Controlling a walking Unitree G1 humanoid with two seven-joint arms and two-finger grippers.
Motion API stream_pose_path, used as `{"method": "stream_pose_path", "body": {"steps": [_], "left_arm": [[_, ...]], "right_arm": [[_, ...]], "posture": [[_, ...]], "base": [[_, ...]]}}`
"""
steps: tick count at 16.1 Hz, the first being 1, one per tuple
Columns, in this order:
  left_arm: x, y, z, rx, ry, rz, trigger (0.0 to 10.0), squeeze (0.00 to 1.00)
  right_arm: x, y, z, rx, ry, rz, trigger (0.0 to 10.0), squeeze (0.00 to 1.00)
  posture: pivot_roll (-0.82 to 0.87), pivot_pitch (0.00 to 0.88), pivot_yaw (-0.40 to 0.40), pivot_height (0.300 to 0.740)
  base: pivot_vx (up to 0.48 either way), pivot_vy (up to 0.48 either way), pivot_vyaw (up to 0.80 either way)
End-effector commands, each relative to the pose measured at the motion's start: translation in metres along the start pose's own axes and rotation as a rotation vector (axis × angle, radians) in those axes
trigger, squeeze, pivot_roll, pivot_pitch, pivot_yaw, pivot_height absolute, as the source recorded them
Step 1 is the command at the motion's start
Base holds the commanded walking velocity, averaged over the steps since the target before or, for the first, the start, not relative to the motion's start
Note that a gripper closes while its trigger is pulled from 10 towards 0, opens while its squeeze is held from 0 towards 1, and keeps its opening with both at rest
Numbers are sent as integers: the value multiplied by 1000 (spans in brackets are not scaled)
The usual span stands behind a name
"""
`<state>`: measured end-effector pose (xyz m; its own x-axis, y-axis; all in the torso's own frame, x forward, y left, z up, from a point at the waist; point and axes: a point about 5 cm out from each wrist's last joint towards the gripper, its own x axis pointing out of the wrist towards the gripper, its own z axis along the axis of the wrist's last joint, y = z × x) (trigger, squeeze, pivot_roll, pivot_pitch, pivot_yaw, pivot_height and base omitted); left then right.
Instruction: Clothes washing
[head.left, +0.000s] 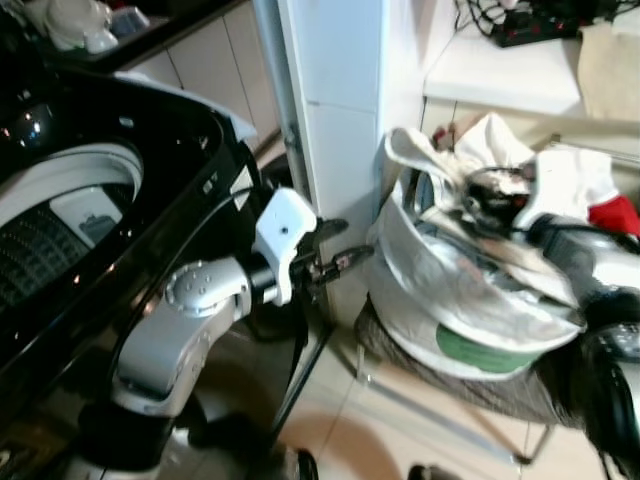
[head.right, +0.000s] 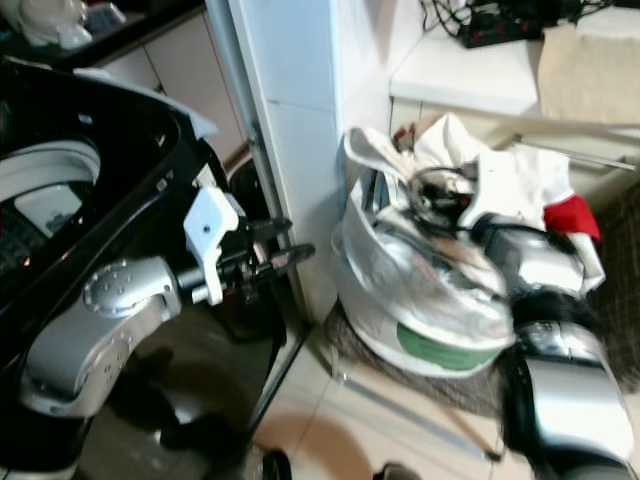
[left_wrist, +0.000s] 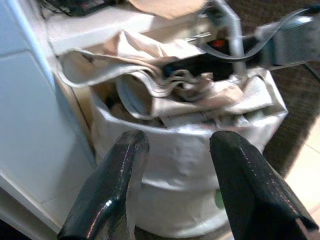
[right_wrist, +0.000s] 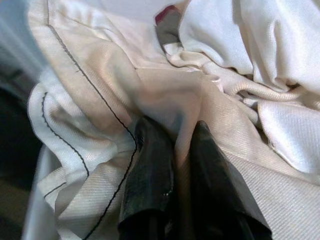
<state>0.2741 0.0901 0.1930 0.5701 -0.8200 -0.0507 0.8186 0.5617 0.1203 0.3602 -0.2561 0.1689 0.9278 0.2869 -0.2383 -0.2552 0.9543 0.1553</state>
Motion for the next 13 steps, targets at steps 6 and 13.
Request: {"method": "stream_pose_path", "body": {"steps": [6,13], "left_arm": [[2,5,4,12,-31,30,10000,0],[15,11,36,-22,-236,79,10000,1000]], "right_arm": [[-79,31,96,-62,-295,275,0,0],[-119,71,170,-15,-544,505,0,0]], "posture": [[-60,10,139,740],[-81,0,133,740]], "base": [[0,0,0],[0,0,0]]}}
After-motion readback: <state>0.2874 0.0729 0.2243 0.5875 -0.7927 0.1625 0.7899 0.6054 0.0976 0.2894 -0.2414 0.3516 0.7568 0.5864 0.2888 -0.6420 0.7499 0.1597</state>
